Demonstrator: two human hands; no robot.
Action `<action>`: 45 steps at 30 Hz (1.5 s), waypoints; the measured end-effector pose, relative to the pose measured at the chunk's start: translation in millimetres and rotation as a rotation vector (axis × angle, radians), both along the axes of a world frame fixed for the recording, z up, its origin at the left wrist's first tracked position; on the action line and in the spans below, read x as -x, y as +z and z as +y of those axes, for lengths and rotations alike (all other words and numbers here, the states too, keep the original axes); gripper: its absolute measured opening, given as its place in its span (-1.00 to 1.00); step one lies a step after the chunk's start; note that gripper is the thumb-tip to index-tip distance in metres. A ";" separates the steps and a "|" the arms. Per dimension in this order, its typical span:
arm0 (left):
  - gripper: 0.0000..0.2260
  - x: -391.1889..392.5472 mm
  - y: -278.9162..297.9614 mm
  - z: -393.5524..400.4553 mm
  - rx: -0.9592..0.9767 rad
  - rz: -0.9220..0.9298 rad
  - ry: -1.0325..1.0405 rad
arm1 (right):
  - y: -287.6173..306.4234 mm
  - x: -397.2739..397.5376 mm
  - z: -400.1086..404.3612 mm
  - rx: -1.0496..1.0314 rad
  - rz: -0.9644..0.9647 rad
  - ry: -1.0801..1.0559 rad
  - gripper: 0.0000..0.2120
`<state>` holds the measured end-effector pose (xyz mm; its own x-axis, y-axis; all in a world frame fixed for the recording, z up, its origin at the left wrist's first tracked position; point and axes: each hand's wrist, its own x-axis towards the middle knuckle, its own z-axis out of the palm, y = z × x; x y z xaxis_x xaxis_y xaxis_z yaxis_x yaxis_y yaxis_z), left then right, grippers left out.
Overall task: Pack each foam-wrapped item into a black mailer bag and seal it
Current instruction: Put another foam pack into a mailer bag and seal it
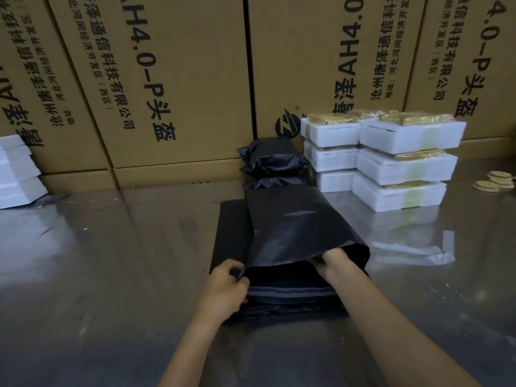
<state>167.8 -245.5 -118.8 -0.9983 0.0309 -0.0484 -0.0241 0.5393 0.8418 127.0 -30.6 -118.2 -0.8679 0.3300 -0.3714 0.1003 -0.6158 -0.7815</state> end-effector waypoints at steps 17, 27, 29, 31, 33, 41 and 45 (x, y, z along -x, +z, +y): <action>-0.41 31.0 1.1 22.1 0.626 0.395 0.012 | 4.0 -0.6 -2.9 0.159 0.006 -0.006 -0.88; -0.38 29.5 1.9 -0.4 0.603 0.419 0.037 | -2.6 -6.7 7.2 -0.006 0.098 0.039 -0.78; -0.38 25.5 1.3 -2.7 0.599 0.423 0.056 | -2.1 -14.7 11.8 -0.089 0.106 0.182 -0.75; -0.39 18.3 -1.1 -2.6 0.629 0.423 0.053 | -3.1 -25.0 18.5 -0.253 0.102 0.342 -0.75; -0.40 8.5 -3.8 -1.5 0.681 0.423 0.025 | -1.6 -35.4 26.8 -0.450 0.090 0.473 -0.75; -0.40 -5.7 33.1 -16.8 0.538 0.122 -0.273 | 73.7 -85.5 56.9 -1.014 0.019 1.126 -0.75; -0.20 23.4 78.1 2.0 0.357 0.272 -0.256 | 115.4 -68.6 50.8 -1.101 0.237 0.751 -0.83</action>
